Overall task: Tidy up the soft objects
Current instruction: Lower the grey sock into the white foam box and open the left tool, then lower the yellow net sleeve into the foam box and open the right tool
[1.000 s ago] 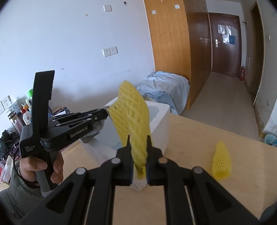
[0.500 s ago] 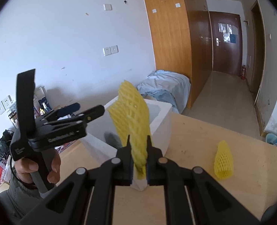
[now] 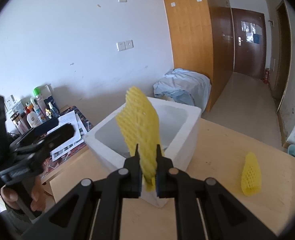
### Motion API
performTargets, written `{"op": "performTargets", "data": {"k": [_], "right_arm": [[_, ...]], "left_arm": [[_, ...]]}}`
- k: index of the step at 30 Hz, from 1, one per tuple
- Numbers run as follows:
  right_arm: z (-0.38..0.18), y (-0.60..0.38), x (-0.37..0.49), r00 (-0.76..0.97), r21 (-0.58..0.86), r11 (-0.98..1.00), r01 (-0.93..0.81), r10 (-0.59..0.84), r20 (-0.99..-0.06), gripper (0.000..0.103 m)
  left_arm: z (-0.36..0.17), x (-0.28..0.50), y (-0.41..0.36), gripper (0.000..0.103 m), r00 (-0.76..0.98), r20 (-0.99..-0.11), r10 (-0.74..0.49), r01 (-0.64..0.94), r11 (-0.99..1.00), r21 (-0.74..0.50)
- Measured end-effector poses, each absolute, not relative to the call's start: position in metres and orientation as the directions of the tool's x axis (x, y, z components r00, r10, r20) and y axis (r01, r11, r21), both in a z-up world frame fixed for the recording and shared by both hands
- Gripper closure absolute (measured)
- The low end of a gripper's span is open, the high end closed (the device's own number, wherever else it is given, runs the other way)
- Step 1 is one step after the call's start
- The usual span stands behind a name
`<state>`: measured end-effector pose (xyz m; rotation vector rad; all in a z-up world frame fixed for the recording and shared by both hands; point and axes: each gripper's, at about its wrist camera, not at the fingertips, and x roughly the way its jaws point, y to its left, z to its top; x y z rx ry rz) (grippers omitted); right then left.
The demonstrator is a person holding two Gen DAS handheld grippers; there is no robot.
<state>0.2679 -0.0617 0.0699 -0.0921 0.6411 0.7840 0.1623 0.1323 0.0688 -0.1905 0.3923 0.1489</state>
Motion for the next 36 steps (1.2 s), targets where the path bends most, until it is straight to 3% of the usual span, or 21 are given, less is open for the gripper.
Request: {"op": "performTargets", "data": {"k": [27, 30, 32, 34, 36], "right_arm": [[0.049, -0.022, 0.3, 0.509, 0.137, 0.74, -0.658, 0.572, -0.643, 0.089], [0.051, -0.022, 0.297, 0.522, 0.13, 0.746, -0.653, 0.569, -0.636, 0.069], [0.055, -0.024, 0.294, 0.539, 0.123, 0.748, -0.652, 0.572, -0.618, 0.047], [0.06, -0.025, 0.289, 0.555, 0.111, 0.747, -0.655, 0.576, -0.6, 0.04], [0.062, -0.026, 0.288, 0.56, 0.108, 0.749, -0.654, 0.575, -0.596, 0.04]], "left_arm": [[0.068, 0.123, 0.141, 0.006, 0.914, -0.376, 0.15, -0.227, 0.959, -0.168], [0.069, 0.122, 0.14, 0.005, 0.915, -0.375, 0.151, -0.227, 0.959, -0.168], [0.069, 0.122, 0.14, 0.006, 0.915, -0.374, 0.149, -0.226, 0.959, -0.169], [0.07, 0.121, 0.139, 0.006, 0.917, -0.371, 0.147, -0.223, 0.96, -0.171], [0.07, 0.121, 0.139, 0.006, 0.918, -0.372, 0.141, -0.218, 0.96, -0.174]]}}
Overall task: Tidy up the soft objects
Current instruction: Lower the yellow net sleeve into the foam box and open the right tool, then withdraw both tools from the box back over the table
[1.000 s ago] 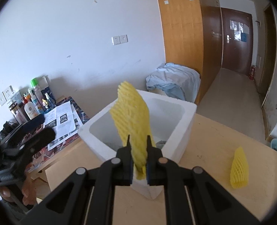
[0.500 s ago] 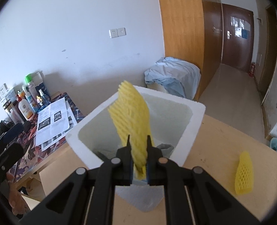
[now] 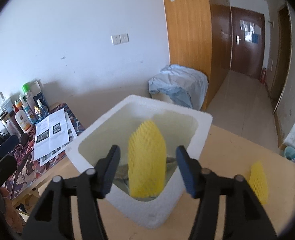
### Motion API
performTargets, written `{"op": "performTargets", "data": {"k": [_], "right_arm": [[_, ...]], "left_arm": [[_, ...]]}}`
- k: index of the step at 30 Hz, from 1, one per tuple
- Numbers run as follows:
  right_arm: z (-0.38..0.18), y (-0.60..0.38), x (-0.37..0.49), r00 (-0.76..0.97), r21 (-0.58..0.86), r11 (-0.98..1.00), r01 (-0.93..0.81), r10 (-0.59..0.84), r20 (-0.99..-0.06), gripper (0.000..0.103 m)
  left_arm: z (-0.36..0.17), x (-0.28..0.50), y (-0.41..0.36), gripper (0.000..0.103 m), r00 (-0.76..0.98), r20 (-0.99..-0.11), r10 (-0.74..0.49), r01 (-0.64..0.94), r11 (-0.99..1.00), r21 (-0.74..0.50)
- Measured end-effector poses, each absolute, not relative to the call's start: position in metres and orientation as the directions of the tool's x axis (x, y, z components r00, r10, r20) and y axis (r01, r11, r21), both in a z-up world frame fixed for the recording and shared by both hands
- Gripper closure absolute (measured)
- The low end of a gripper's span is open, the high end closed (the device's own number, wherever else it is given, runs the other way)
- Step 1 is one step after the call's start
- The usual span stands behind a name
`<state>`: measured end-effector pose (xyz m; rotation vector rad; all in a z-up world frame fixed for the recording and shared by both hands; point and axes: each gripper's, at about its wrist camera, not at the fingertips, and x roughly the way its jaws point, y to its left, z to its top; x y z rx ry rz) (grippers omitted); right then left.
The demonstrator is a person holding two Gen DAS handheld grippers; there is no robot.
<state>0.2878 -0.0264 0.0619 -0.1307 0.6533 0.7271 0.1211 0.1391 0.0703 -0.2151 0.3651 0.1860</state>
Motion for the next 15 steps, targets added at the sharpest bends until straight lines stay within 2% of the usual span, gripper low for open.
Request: {"op": "performTargets", "data": {"k": [9, 15], "right_arm": [[0.067, -0.04, 0.276, 0.561, 0.127, 0.749, -0.65, 0.586, -0.585, 0.039], [0.071, -0.063, 0.254, 0.576, 0.133, 0.763, -0.632, 0.578, -0.578, 0.032]], "left_arm": [[0.072, 0.117, 0.135, 0.005, 0.92, -0.374, 0.115, -0.197, 0.962, -0.189], [0.07, 0.113, 0.128, 0.005, 0.922, -0.38, 0.074, -0.16, 0.967, -0.198]]}}
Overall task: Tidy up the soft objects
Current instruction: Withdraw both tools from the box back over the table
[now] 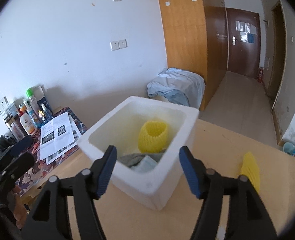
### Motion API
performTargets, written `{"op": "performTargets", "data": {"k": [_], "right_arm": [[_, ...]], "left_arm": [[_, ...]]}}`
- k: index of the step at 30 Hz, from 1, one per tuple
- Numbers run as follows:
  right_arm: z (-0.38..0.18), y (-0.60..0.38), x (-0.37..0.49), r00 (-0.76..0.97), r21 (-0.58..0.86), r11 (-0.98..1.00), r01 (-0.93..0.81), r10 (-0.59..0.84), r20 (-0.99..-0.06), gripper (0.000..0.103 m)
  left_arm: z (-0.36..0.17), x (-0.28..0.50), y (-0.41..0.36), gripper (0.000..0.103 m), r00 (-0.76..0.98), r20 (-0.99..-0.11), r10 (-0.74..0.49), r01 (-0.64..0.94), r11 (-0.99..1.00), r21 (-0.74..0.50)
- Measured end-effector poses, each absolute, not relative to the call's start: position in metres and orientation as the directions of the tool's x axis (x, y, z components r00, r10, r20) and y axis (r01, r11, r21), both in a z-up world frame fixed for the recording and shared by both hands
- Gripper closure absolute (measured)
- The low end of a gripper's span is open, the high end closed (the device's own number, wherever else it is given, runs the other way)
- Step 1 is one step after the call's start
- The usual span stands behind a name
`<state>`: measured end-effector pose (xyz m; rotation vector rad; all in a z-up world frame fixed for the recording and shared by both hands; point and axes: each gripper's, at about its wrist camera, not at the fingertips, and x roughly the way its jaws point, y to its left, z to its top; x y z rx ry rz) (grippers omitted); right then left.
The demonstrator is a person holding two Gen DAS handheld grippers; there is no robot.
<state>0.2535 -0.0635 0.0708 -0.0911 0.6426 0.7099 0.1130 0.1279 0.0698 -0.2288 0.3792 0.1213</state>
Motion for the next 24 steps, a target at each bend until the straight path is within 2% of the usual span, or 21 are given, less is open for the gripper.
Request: {"op": "performTargets", "data": {"k": [24], "right_arm": [[0.073, -0.164, 0.151, 0.723, 0.106, 0.89, -0.444, 0.426, -0.544, 0.031]], "left_arm": [[0.061, 0.082, 0.036, 0.005, 0.894, -0.399, -0.203, 0.131, 0.971, -0.2]]}}
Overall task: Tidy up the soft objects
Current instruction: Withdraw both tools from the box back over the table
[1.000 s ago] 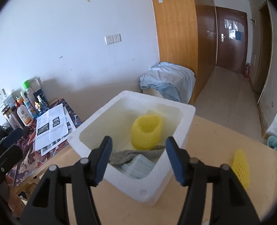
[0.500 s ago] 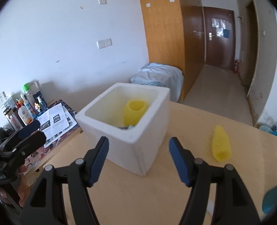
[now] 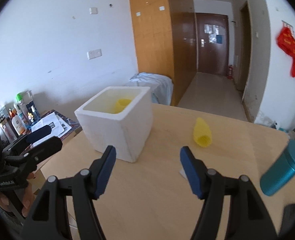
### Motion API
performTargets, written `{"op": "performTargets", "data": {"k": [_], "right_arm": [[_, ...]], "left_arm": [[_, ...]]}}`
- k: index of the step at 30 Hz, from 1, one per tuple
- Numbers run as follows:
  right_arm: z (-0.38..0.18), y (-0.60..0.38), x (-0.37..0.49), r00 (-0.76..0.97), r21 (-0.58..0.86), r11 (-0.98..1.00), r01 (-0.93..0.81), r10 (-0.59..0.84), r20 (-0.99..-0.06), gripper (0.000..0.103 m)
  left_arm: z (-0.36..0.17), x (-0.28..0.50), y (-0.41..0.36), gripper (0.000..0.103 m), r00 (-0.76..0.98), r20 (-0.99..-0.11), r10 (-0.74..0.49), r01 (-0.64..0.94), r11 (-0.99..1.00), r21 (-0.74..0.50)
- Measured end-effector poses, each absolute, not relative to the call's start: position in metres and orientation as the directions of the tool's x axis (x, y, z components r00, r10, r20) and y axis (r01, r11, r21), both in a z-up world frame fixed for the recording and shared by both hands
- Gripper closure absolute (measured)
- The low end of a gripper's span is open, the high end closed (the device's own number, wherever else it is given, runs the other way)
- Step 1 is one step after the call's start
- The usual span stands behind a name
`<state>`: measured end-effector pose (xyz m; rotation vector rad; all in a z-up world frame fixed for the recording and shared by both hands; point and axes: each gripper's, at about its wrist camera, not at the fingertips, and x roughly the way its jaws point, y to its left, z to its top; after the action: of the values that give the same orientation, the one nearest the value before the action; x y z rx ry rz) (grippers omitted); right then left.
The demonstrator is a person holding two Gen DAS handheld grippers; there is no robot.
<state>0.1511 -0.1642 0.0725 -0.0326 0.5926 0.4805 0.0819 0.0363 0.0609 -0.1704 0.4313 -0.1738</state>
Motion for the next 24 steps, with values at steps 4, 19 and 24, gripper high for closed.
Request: {"op": "performTargets", "data": {"k": [4, 19, 24], "right_arm": [[0.07, -0.182, 0.144, 0.743, 0.106, 0.908, -0.406, 0.396, -0.539, 0.027], [0.047, -0.228, 0.152, 0.754, 0.095, 0.943, -0.319, 0.313, -0.577, 0.027], [0.032, -0.238, 0.165, 0.731, 0.105, 0.943, -0.317, 0.313, -0.606, 0.027]], "left_arm": [[0.06, 0.082, 0.017, 0.005, 0.882, -0.402, -0.245, 0.182, 0.965, -0.189], [0.043, 0.115, -0.038, 0.005, 0.818, -0.451, -0.356, 0.301, 0.934, -0.192], [0.044, 0.137, -0.051, 0.005, 0.798, -0.465, -0.384, 0.332, 0.923, -0.193]]}}
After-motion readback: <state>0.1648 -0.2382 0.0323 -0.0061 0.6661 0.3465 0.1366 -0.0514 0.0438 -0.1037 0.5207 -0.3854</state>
